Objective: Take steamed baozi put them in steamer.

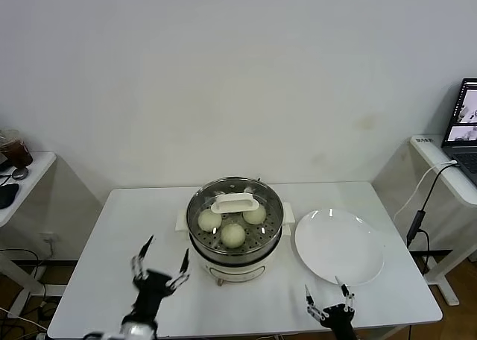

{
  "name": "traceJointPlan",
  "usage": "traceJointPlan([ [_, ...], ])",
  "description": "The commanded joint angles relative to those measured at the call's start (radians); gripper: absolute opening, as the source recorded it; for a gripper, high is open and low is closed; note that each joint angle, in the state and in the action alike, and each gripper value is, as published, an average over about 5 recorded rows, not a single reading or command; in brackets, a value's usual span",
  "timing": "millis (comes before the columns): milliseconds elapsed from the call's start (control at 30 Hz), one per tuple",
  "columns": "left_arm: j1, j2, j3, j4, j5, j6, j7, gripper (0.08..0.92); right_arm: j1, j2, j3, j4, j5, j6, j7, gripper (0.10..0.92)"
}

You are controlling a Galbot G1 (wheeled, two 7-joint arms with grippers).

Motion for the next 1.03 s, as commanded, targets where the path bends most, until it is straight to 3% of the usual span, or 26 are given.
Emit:
traceJointPlan([
  [33, 0.305, -0.008, -0.159, 0.085, -0.510, -0.300, -0.019, 0.823, -0.046, -0.045, -0.063, 0.060, 0.090, -0.075, 0.000, 0.823],
  [333, 0.302, -0.041, -0.138, 0.196, -0.465, -0.460, 0.038, 0.823, -0.067, -0.050, -0.082, 0.064, 0.075, -0.069, 0.013, 0.823],
  [1033, 0.254, -0.057, -0.105, 0.249, -0.411, -0.417, 0.072, 0.823, -0.073, -0.042, -0.072, 0.068, 0.070, -0.049, 0.027, 0.823],
])
